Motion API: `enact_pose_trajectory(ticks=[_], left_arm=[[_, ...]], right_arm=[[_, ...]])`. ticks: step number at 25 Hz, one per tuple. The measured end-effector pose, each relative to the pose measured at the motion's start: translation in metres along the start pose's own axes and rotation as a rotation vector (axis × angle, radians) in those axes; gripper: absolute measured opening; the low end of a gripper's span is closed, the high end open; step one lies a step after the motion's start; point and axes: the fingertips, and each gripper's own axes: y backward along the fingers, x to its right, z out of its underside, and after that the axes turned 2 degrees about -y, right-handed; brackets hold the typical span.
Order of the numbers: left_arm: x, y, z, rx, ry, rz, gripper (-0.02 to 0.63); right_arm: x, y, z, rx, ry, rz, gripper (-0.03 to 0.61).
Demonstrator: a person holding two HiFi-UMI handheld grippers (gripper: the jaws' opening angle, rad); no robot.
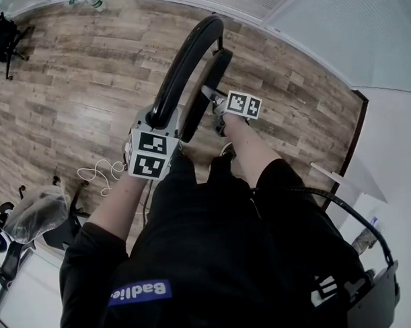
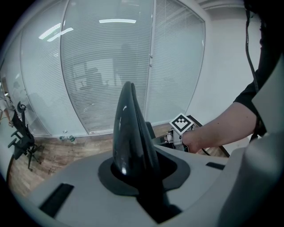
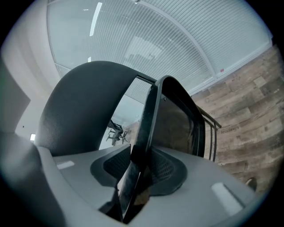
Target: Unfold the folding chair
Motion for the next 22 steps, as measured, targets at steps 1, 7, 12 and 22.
enact_pose_trajectory(ticks=[1, 7, 12, 22], left_arm=[[0.001, 0.0, 0.0, -0.001, 0.002, 0.001, 0.084], [0.01, -0.001, -0.001, -0.001, 0.006, 0.01, 0.084], [0.029, -0.003, -0.005, 0.003, -0.004, 0.022, 0.085], [0.033, -0.008, 0.002, 0.007, 0.032, 0.059, 0.086]], right_arm=[[0.001, 0.002, 0.0, 0.001, -0.001, -0.004, 0.117], [0.011, 0.022, 0.0, 0.013, -0.011, -0.006, 0.12], [0.025, 0.046, -0.001, 0.036, -0.028, 0.007, 0.124], [0.055, 0.082, 0.001, 0.123, -0.051, 0.009, 0.137]])
